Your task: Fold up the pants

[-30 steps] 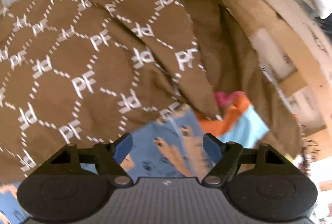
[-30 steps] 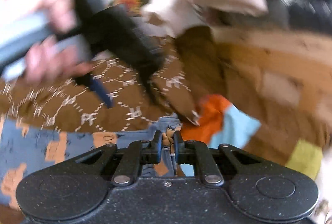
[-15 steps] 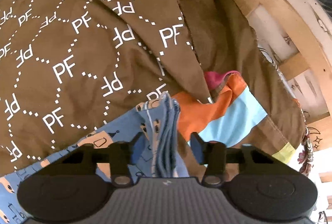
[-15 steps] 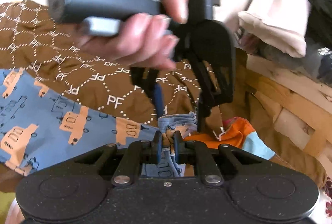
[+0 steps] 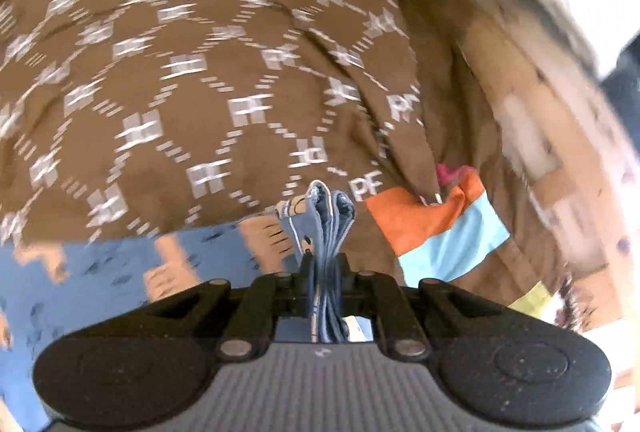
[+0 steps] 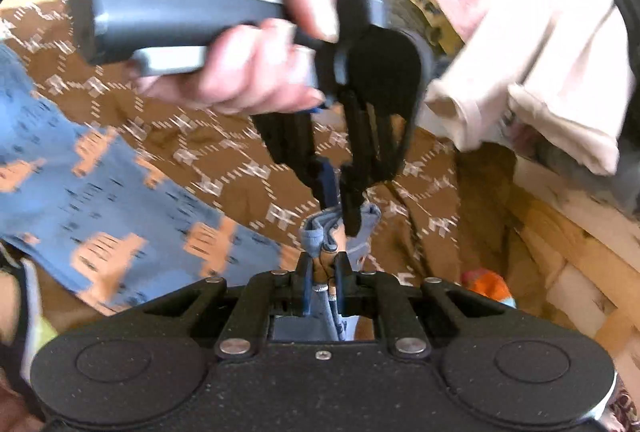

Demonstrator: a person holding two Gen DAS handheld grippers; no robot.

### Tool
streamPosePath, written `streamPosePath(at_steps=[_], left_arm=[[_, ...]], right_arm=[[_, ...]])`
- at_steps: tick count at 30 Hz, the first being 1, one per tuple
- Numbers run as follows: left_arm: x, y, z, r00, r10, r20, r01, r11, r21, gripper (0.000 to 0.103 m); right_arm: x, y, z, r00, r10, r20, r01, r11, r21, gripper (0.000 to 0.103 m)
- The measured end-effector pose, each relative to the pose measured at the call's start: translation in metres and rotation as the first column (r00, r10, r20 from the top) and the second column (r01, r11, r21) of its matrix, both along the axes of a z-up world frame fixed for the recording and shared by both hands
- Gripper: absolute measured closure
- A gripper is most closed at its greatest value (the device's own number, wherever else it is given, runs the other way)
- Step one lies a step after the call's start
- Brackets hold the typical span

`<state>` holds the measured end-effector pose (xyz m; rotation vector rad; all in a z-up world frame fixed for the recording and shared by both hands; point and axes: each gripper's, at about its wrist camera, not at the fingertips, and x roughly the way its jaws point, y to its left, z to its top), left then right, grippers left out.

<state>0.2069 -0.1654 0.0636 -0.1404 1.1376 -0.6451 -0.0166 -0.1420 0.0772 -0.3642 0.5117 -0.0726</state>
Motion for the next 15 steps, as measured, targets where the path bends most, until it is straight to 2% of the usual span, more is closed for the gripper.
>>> streamPosePath(at_steps=[2, 5, 9, 15], left_arm=[[-0.004, 0.033, -0.006, 0.997, 0.065, -0.033, -0.066, 0.997, -0.036, 0.093], [-0.004, 0.069, -0.02, 0.99, 0.125, -0.06, -0.127, 0.991, -0.043, 0.093], [-0.004, 0.103, -0.04, 0.984, 0.164, -0.064, -0.166, 0.985, -0.035, 0.093], [-0.005, 0.126, -0.072, 0.983, 0.174, -0.061, -0.177, 0.983, -0.039, 0.092]], right_arm=[[-0.003, 0.01, 0.001, 0.999, 0.05, -0.012, -0.049, 0.998, 0.024, 0.092], [-0.003, 0.027, 0.0, 0.991, 0.129, -0.036, -0.127, 0.99, 0.057, 0.092], [0.003, 0.045, -0.008, 0.975, 0.205, -0.084, -0.196, 0.975, 0.102, 0.092], [0.015, 0.065, -0.025, 0.952, 0.257, -0.167, -0.236, 0.962, 0.135, 0.092]])
